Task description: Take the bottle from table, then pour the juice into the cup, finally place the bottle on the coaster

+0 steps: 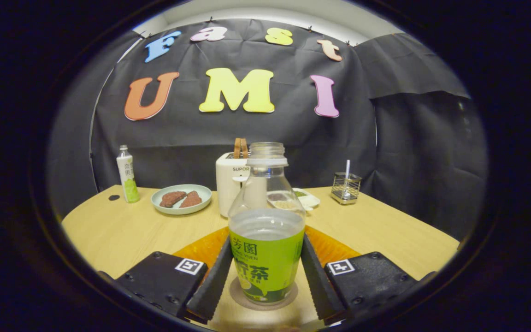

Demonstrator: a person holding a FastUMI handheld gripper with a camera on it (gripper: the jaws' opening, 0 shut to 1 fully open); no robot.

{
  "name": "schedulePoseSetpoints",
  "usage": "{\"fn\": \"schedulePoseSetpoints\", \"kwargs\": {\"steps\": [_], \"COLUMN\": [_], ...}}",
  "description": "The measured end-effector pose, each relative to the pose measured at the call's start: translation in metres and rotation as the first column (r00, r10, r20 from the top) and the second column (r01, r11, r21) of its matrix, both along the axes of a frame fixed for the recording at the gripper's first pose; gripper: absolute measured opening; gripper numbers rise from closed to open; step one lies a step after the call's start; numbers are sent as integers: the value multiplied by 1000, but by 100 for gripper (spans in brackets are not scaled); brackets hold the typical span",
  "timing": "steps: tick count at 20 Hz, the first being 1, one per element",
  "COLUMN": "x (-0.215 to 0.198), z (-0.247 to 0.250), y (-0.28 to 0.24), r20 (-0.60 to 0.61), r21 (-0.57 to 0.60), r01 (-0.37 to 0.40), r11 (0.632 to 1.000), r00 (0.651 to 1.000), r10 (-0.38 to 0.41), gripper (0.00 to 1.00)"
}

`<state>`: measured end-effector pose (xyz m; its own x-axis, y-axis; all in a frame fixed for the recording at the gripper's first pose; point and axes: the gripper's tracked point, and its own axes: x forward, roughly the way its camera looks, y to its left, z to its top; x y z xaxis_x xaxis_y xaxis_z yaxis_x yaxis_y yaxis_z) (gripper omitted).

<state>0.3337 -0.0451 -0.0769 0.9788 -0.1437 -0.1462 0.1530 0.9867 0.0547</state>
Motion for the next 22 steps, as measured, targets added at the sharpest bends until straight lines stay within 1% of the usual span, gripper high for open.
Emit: {"fn": "schedulePoseSetpoints", "kwargs": {"steps": [2, 6, 8, 12, 15, 18, 20, 22], "x": [2, -8, -16, -36, -53, -76, -99, -127], "z": [-3, 2, 12, 39, 62, 91, 111, 127], "y": [6, 5, 2, -15, -17, -17, -10, -11], "r20": [0, -16, 1, 54, 83, 113, 137, 158], "r21": [-3, -30, -19, -13, 19, 48, 58, 49], "r01": [-32, -32, -31, 23, 8, -5, -26, -21], "r11": [999, 999, 999, 1000, 1000, 999, 998, 999], "r00": [999, 999, 1000, 998, 997, 994, 990, 987], "r10": [32, 32, 31, -22, -9, 0, 18, 13], "gripper": [100, 100, 100, 100, 100, 100, 100, 100]}}
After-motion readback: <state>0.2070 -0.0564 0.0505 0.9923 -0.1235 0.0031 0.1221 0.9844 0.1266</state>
